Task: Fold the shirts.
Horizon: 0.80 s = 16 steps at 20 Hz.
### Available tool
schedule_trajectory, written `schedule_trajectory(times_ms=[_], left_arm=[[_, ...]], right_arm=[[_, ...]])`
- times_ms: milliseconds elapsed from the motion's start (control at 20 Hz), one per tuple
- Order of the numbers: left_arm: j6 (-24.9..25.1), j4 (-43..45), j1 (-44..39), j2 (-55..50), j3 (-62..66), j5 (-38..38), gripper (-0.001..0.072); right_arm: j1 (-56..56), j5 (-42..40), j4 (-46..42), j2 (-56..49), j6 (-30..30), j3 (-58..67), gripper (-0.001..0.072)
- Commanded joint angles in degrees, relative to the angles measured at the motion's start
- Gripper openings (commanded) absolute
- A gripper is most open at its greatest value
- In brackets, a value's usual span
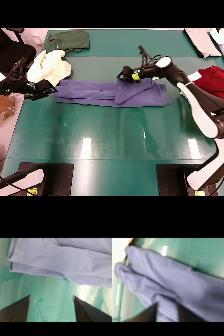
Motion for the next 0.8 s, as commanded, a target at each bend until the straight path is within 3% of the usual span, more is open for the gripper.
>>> schedule_trajectory(times_ms=[0, 200, 300, 350, 450, 500, 600, 750], left_arm=[[0.20, -0.22, 0.04, 0.02, 0.04, -0.44, 0.0621], [0.76, -0.22, 0.04, 0.02, 0.04, -0.50, 0.0621], [0.76, -0.57, 0.04, 0.02, 0.04, -0.17, 0.0621], [0.76, -0.68, 0.04, 0.02, 0.04, 0.07, 0.0621], [1.14, -0.83, 0.04, 0.02, 0.04, 0.33, 0.0621], [1.22, -0.81, 0.04, 0.02, 0.04, 0.28, 0.0621], [1.20, -0.81, 0.04, 0.02, 0.04, 0.20, 0.0621], [1.18, -1.03, 0.04, 0.02, 0.04, -0.87, 0.0620]], right_arm=[[-0.76, 6.23, -0.22, -3.56, 1.68, 6.10, 0.0346], [-8.72, 10.64, -13.97, 5.11, 5.73, 4.04, 0.0347], [-14.95, 16.70, -19.85, 10.01, 7.41, -1.03, 0.0470], [-18.18, 18.71, -19.43, 12.00, 7.02, -4.61, 0.0494], [-24.30, 20.55, -18.16, 15.39, 6.10, -13.05, 0.0663], [-27.10, 21.27, -15.78, 16.55, 3.67, -17.31, 0.0696], [-31.87, 21.11, -10.43, 17.92, -1.88, -24.55, 0.0712], [-37.11, 18.97, -8.57, 18.25, -5.40, -31.17, 0.0718]])
